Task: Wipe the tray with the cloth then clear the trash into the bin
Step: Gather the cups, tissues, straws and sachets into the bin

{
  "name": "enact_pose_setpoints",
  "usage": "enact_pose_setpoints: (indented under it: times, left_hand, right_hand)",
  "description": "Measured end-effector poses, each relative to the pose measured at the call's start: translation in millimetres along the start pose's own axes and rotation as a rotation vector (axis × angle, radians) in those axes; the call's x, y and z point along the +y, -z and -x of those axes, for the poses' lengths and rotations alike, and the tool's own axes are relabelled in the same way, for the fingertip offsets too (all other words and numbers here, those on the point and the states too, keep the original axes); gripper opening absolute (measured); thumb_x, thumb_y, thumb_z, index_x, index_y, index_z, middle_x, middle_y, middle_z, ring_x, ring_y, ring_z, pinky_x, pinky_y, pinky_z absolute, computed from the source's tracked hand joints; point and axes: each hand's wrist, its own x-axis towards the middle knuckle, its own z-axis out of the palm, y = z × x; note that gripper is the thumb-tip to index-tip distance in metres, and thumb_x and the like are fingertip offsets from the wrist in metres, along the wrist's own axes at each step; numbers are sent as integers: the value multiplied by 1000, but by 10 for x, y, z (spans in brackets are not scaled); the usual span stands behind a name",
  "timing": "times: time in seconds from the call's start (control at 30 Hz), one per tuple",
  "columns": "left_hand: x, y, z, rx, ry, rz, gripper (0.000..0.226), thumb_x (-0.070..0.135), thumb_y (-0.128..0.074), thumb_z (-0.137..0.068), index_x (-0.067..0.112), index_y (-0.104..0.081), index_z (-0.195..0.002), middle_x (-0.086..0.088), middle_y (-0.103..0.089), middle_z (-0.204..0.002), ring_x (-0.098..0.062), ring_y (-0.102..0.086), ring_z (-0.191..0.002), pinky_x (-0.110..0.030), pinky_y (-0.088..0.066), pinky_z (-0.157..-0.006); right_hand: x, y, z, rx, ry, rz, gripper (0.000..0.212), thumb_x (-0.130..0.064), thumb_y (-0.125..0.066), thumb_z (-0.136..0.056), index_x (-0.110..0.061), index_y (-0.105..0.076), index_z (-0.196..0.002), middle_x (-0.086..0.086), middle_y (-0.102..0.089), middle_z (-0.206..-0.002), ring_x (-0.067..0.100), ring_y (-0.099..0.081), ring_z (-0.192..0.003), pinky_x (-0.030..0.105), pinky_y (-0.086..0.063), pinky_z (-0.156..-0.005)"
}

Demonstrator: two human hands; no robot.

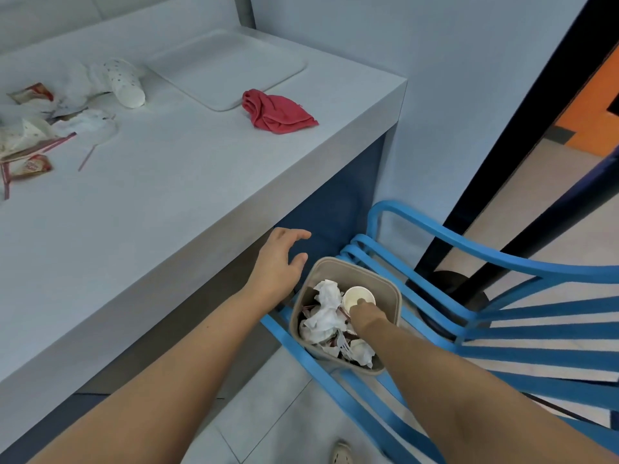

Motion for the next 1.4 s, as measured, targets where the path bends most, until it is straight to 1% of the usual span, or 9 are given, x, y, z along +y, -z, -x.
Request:
enact_pose_setpoints:
  times: [0.33, 0.43, 0.5, 0.67, 0.77, 0.93, 1.0, 1.1, 1.4]
  left_hand:
    - [44, 234, 31, 67, 38, 64, 31, 7, -52, -93, 16, -56, -122, 0, -52, -118, -7, -52, -96, -16, -38, -87]
    - [115, 391, 35, 98, 59, 81, 26, 9, -48, -94, 14, -56, -118, 5, -55, -90, -9, -54, -78, -16, -45, -71]
    - [148, 508, 48, 131, 68, 56, 24, 13, -46, -95, 16, -56, -117, 7, -52, -82, -10, -55, -74, -12, -40, -63]
    - [182, 941, 97, 327, 72, -13, 12, 18, -51, -93, 15, -60, -100, 5, -54, -75, -6, -48, -64, -10, -35, -56]
    - [95, 1260, 163, 447, 125, -58, 12, 19, -51, -92, 12, -60, -96, 2, -56, -81, -11, -50, -70, -18, -39, -59]
    - [-322, 1785, 295, 544, 237, -136, 13, 16, -53, -91, 10, -60, -101, -3, -54, -100, -15, -51, -84, -22, -38, -74]
    - [-561, 2007, 358, 548, 266, -147, 16, 16, -55, -90, 10, -59, -105, -8, -52, -111, -20, -53, -95, -23, -39, -79]
    - [-944, 2378, 429, 542, 334, -170, 23, 16, -55, -90, 10, -58, -111, -10, -48, -120, -25, -51, -107, -28, -42, -88]
    - [-2060, 3383, 632, 549, 512, -212, 22, 12, -53, -90, 8, -62, -110, -12, -51, -121, -27, -53, -109, -36, -45, -95]
  right_hand:
    - [-178, 1174, 735, -197, 66, -90, 29, -13, -49, -97, 0, -57, -122, 12, -56, -132, 31, -54, -121, 37, -42, -101]
    - [-388, 1645, 890, -191, 61, 198, 21, -14, -53, -93, -8, -59, -74, 9, -65, -89, 22, -63, -78, 30, -49, -76]
    - [-559, 1888, 946, -132, 83, 233, 24, -21, -55, -93, -7, -59, -74, 2, -62, -69, 16, -52, -58, 27, -45, -64]
    - [-1130, 2458, 1291, 36, 172, 245, 34, -33, -57, -92, -11, -58, -67, -1, -60, -46, 14, -54, -57, 28, -44, -71]
    - [-1507, 2657, 1385, 191, 240, 294, 33, -31, -59, -90, -14, -56, -62, -8, -51, -29, 12, -51, -54, 25, -42, -61]
    - [-2128, 2773, 1470, 484, 365, 281, 24, -21, -59, -89, -14, -46, -69, -3, -48, -68, 14, -45, -58, 22, -31, -51]
    - [-2413, 2805, 1443, 547, 424, 279, 5, -18, -55, -90, -14, -56, -92, 0, -54, -89, 19, -52, -74, 24, -33, -54]
    - [-2870, 2861, 1407, 578, 503, 243, 30, -18, -53, -91, -16, -54, -121, 3, -56, -118, 22, -57, -105, 27, -37, -71]
    - [-4037, 3045, 1133, 449, 579, 167, 31, -23, -58, -89, -11, -60, -118, 5, -57, -119, 22, -58, -107, 26, -42, -75]
